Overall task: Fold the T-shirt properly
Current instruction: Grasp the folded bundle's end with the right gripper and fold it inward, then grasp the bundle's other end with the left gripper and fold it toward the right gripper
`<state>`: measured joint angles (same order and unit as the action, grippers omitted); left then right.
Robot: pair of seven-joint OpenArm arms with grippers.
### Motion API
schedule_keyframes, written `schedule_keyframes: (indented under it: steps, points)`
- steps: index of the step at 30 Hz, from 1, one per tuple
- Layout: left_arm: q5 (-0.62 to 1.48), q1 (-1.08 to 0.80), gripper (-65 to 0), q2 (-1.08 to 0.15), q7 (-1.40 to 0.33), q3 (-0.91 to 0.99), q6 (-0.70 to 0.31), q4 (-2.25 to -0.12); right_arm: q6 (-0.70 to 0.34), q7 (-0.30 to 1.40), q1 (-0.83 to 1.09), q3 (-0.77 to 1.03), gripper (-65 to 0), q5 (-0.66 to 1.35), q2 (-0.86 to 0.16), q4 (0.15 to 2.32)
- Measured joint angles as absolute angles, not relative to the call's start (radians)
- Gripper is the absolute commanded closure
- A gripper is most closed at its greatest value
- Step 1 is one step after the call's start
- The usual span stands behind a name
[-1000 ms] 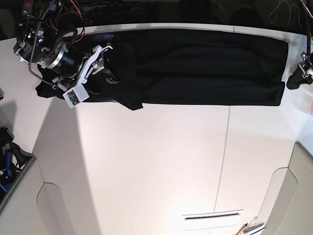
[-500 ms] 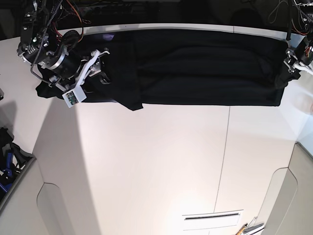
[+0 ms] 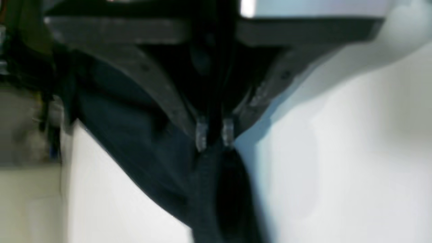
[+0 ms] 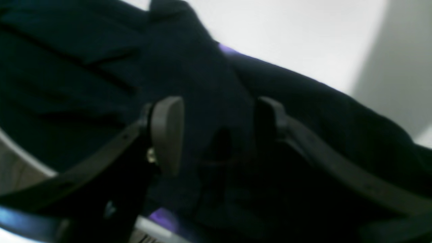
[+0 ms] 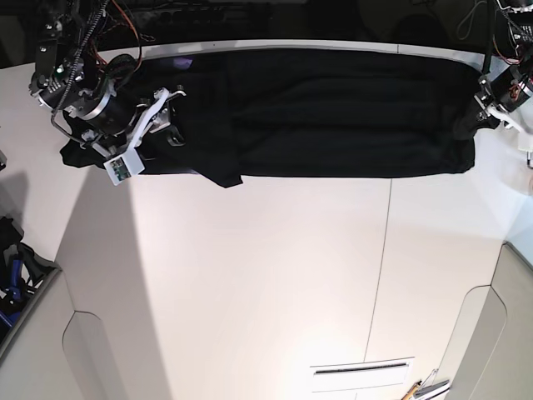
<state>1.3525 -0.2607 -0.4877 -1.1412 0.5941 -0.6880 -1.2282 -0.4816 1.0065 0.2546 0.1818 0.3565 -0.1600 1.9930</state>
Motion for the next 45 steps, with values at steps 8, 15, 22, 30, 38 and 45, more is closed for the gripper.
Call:
schedule_keyframes:
  steps: [8,15,22,30,38,45]
  points:
    - [1.456,-0.303,0.0,-0.424,-1.291,0.616,-0.690,-1.570,-0.441,1.007,0.249,0.385,-33.0,0.301,-0.159,1.992]
    - [1.452,-0.373,0.0,-0.250,-1.266,0.560,-0.689,-1.778,-0.441,1.018,0.249,0.592,-33.0,0.339,-0.166,1.992]
    - [1.434,-0.353,0.0,-0.184,-1.225,0.313,-0.689,-1.783,-0.441,1.041,0.249,0.645,-32.9,0.377,-0.204,1.992]
    - [1.229,-0.277,0.0,-0.144,-1.178,0.144,-0.689,-1.783,-0.441,1.062,0.250,0.644,-32.9,0.402,-0.202,1.992]
    - [1.318,-0.282,-35.4,-0.143,-1.181,0.073,-0.689,-1.783,-0.441,1.063,0.250,0.644,-32.9,0.422,-0.202,1.992]
    - [1.309,-0.282,-35.4,-0.144,-1.222,0.161,-0.689,-1.896,-0.441,1.063,0.250,0.644,-32.9,0.422,-0.202,1.992]
